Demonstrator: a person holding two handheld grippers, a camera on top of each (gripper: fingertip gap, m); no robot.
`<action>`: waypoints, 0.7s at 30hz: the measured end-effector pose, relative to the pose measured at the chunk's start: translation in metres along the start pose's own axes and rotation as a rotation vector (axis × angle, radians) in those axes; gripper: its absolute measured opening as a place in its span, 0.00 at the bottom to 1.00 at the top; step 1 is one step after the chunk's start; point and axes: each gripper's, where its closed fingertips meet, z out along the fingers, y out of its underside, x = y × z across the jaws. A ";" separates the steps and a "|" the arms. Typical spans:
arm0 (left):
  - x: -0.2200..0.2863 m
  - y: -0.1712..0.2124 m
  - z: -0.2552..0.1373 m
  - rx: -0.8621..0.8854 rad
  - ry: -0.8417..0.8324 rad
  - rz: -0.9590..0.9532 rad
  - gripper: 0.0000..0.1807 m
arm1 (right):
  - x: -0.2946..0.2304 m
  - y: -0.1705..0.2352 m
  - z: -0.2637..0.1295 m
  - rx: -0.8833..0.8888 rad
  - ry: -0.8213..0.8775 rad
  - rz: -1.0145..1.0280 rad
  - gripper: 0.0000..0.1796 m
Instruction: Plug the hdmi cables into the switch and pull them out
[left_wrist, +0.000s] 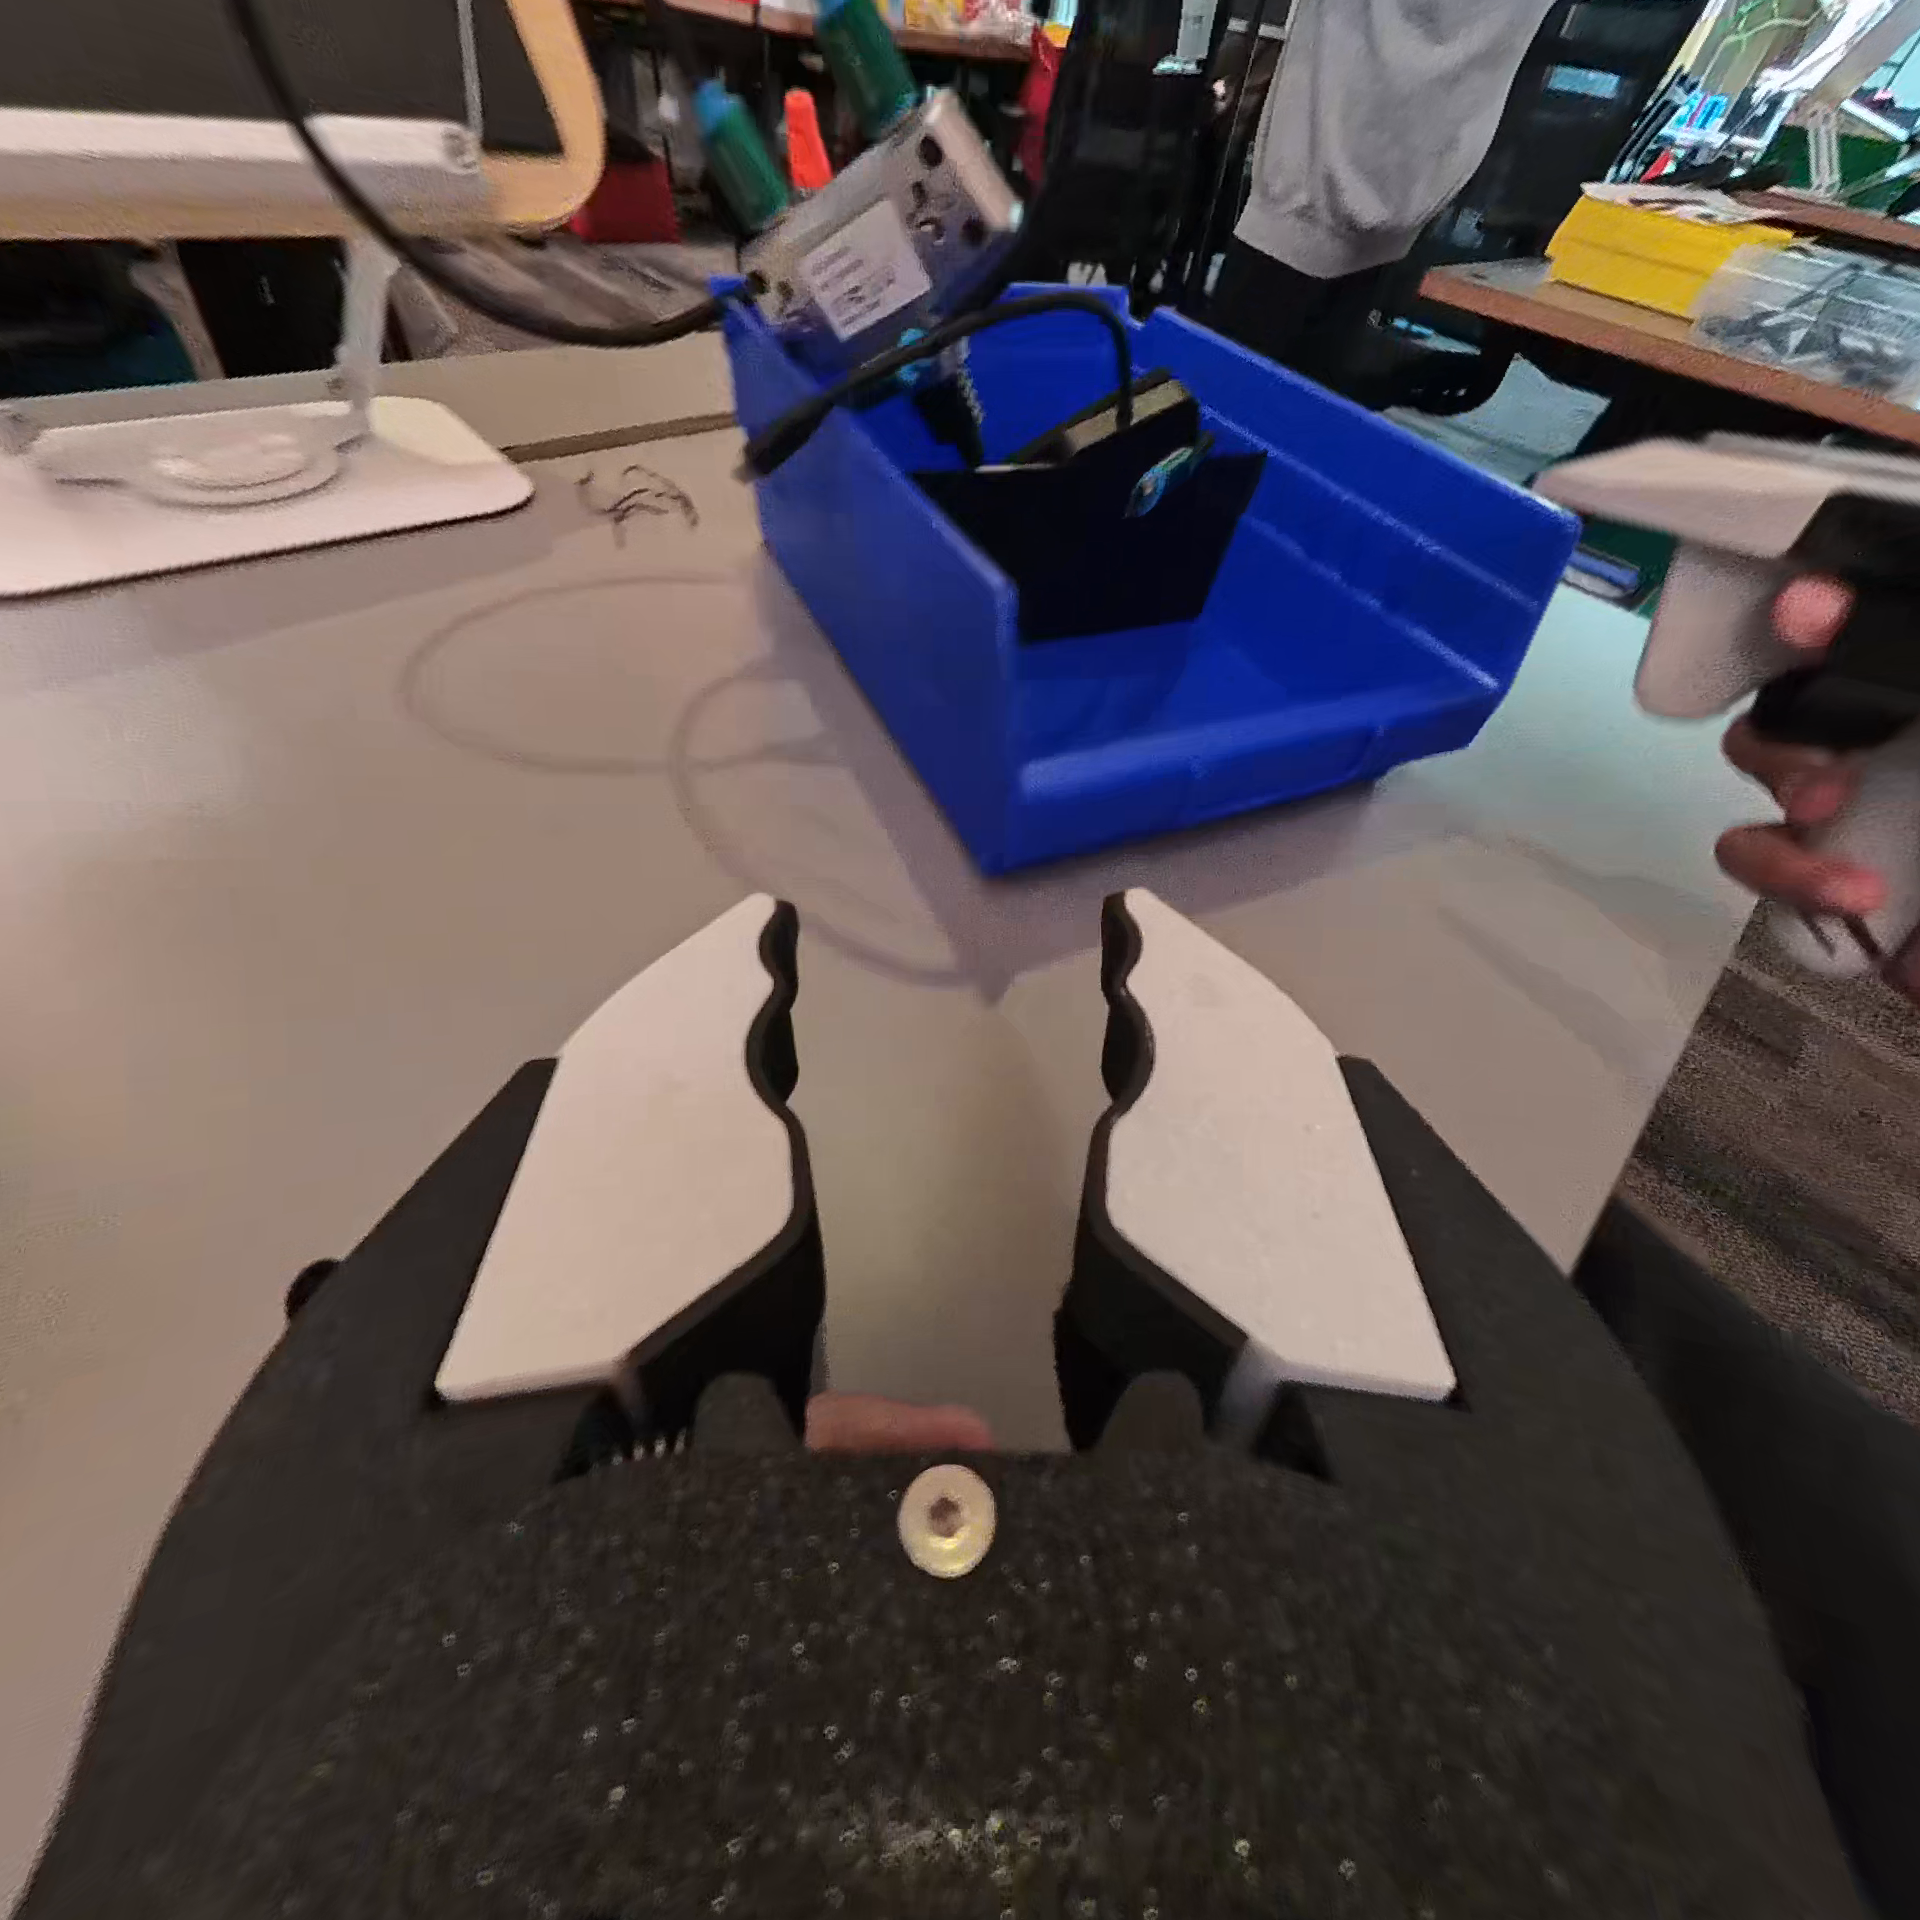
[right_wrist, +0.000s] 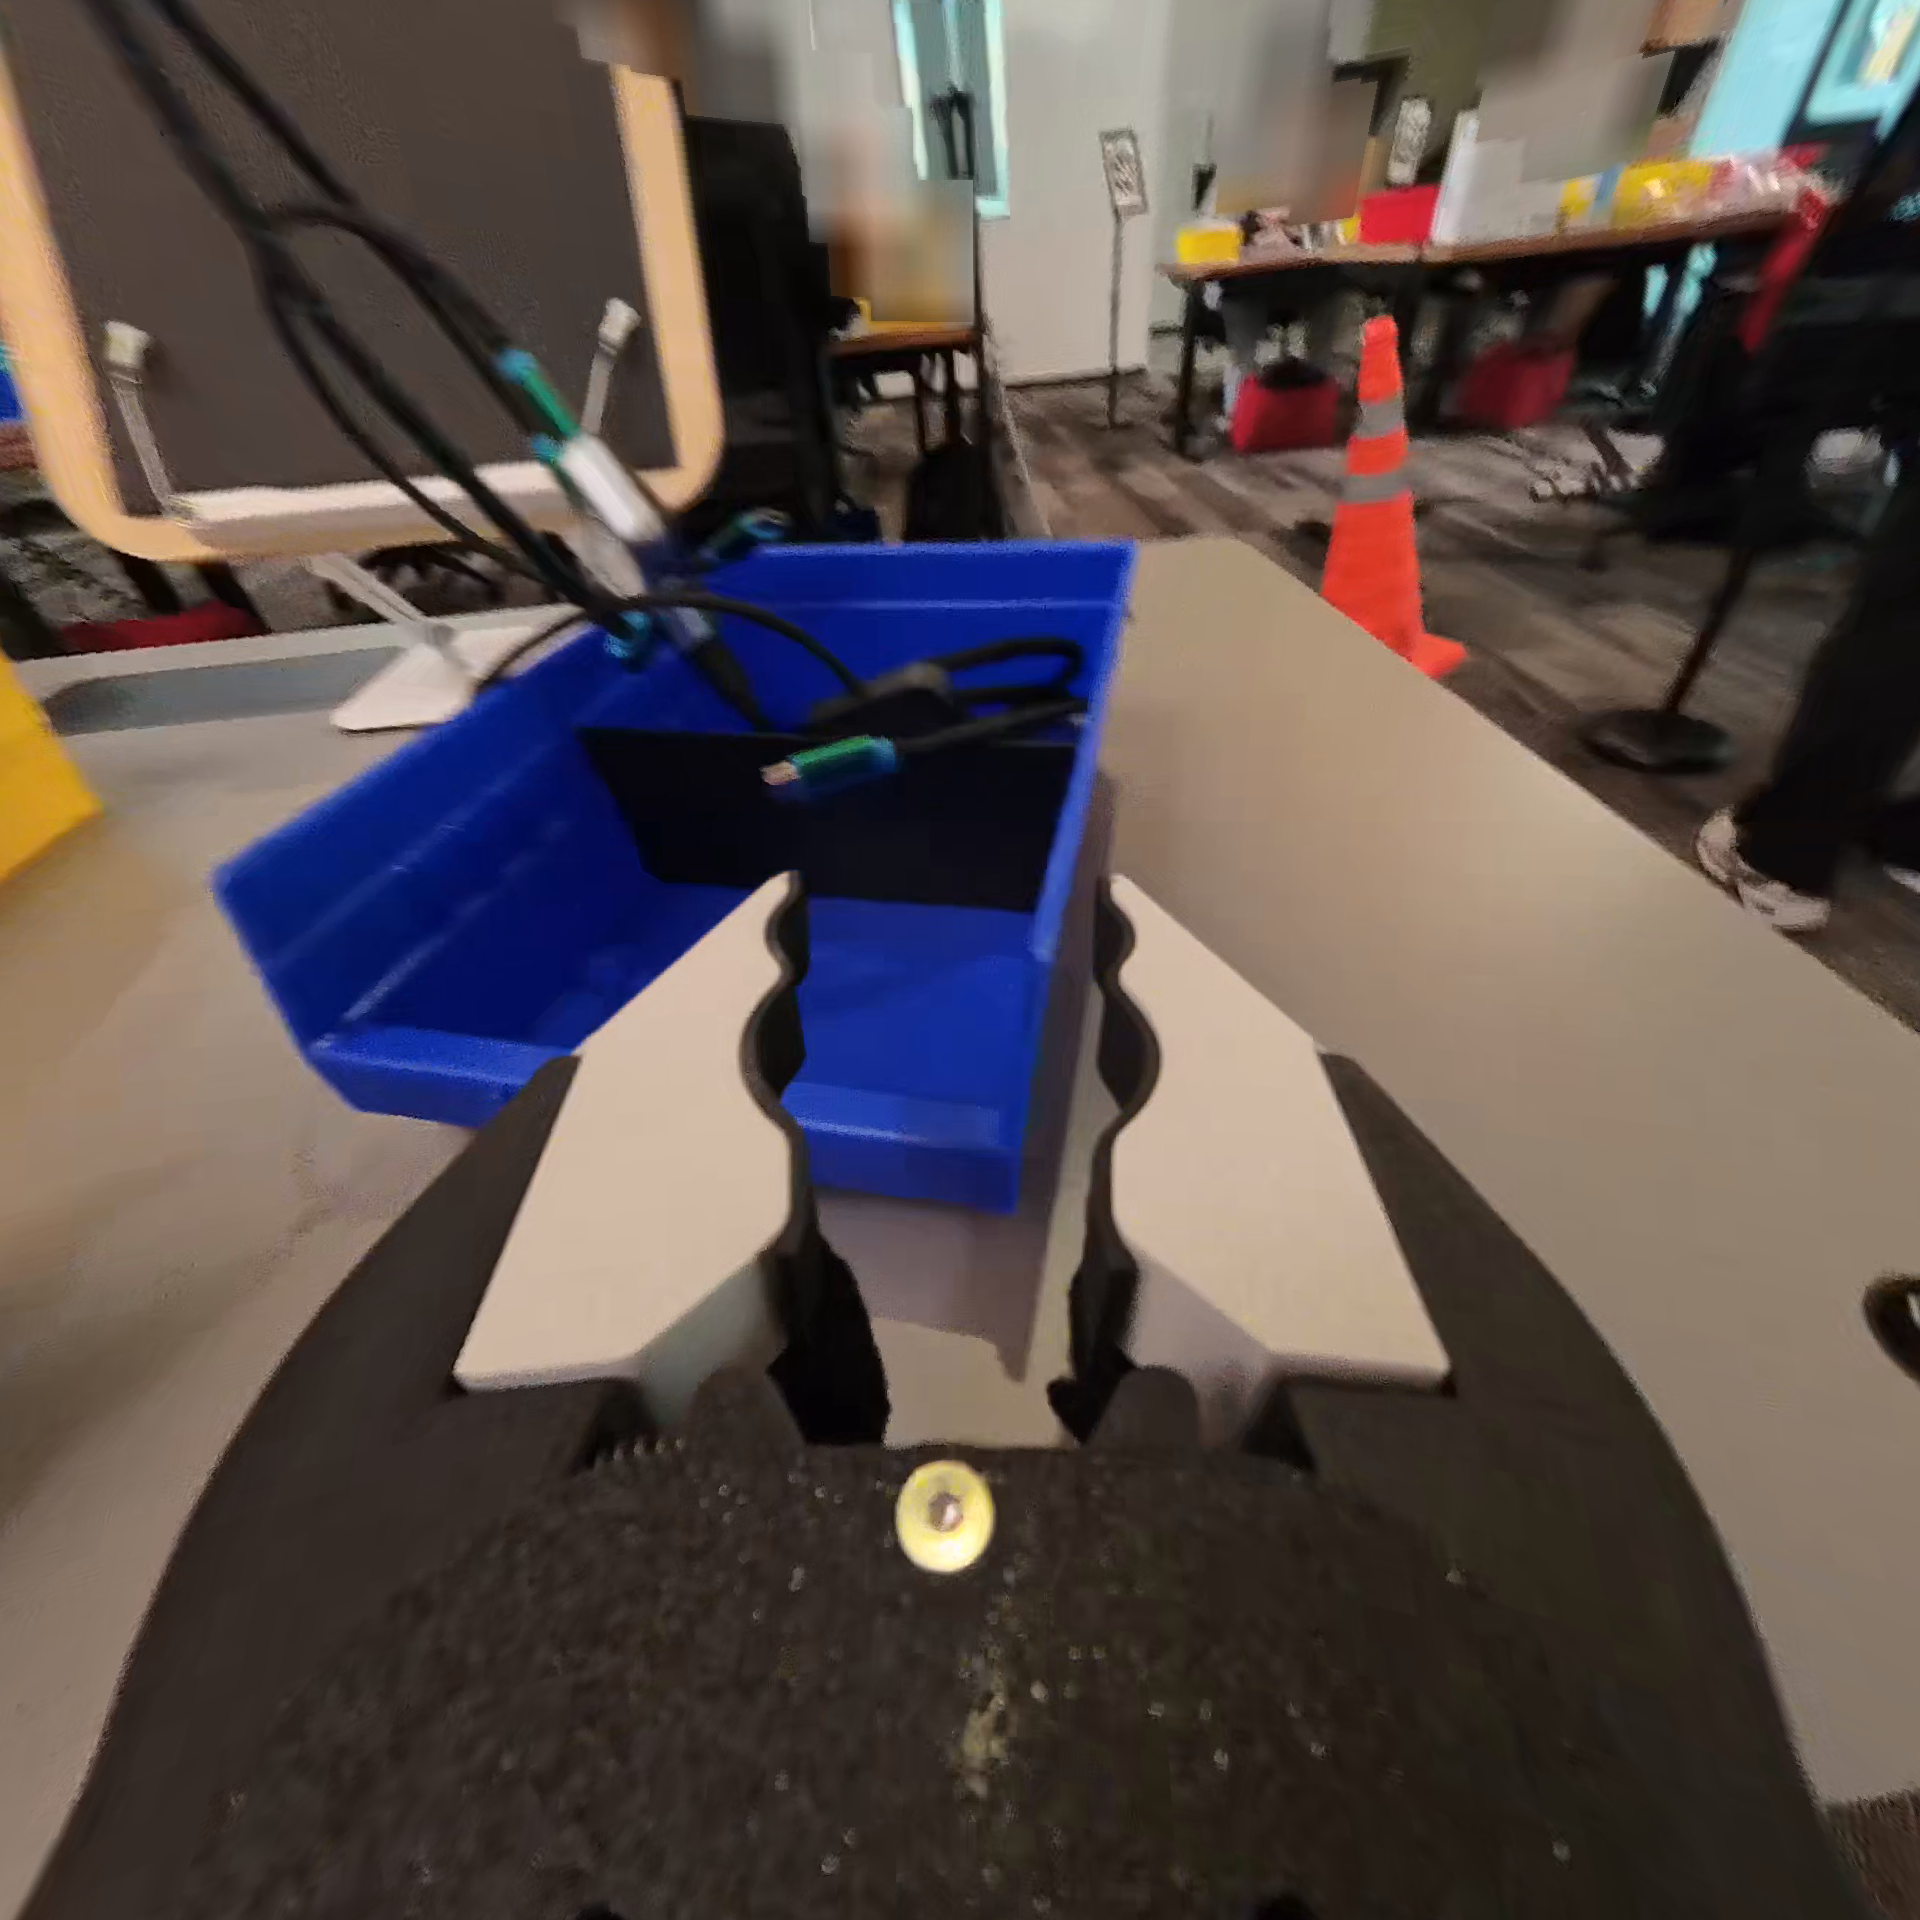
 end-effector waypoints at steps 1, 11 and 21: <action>0.006 -0.005 0.016 -0.012 -0.012 0.005 0.31 | 0.006 0.007 0.004 -0.028 0.011 0.019 0.30; -0.001 -0.012 0.112 -0.094 -0.215 0.052 0.04 | 0.025 0.052 0.042 -0.221 0.102 0.017 0.02; 0.002 -0.022 0.017 0.011 -0.344 0.204 0.04 | -0.022 0.036 0.003 -0.152 0.035 0.007 0.01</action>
